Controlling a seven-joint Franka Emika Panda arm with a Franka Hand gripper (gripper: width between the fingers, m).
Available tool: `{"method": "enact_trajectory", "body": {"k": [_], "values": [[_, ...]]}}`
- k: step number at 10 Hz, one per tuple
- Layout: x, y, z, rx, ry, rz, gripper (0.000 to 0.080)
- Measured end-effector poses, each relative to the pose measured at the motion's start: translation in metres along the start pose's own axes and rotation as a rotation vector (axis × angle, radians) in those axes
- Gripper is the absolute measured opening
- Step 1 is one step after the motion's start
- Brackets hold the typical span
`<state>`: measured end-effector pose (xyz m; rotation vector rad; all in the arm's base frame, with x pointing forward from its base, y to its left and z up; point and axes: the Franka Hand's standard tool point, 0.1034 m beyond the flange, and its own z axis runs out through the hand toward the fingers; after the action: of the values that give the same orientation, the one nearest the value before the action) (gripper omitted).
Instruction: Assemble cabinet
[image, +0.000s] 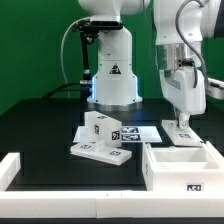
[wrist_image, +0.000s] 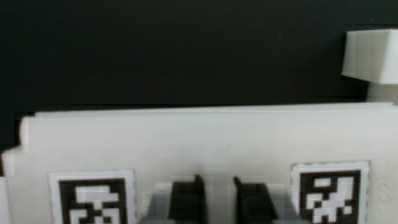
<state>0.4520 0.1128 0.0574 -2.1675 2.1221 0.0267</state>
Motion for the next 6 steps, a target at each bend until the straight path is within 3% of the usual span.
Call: {"method": "enact_trajectory", "body": {"k": [1, 6], "values": [[-0.002, 0.003, -0.001, -0.022, -0.013, -0.006, 0.0064], [0.006, -0.014, -0.006, 0.003, -0.021, 0.024, 0.0064]]}}
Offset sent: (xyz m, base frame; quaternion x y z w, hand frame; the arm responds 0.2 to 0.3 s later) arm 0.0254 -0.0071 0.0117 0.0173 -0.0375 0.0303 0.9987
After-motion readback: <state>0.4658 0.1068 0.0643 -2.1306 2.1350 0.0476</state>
